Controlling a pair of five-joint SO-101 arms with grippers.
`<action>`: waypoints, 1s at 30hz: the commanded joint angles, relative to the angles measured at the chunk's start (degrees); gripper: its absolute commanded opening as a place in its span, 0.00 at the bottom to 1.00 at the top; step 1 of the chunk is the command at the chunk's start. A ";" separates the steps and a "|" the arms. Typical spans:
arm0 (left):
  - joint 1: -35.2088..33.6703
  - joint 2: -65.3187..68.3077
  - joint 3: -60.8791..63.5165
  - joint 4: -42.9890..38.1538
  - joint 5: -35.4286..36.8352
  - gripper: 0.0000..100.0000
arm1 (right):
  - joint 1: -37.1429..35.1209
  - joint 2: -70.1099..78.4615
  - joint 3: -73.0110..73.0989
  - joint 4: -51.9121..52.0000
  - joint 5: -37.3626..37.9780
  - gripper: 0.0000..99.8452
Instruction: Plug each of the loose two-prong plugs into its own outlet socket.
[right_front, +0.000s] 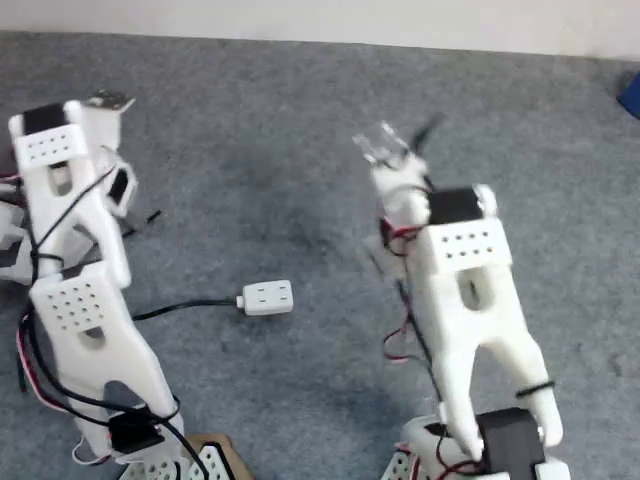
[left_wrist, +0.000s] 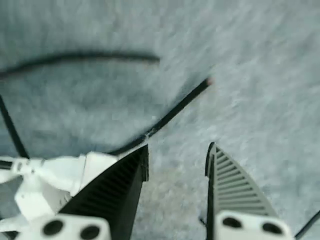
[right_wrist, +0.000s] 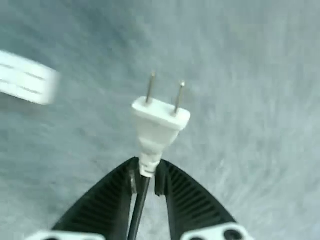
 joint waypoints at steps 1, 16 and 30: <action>3.56 -8.92 -7.34 0.00 5.54 0.19 | -12.53 -0.13 -12.44 2.86 -5.54 0.01; -1.10 -48.75 9.36 0.09 2.20 0.19 | -28.00 -22.02 17.54 -19.38 -11.08 0.01; 12.97 -123.74 94.46 -25.32 1.76 0.24 | -25.19 -36.18 40.75 -31.34 -11.16 0.01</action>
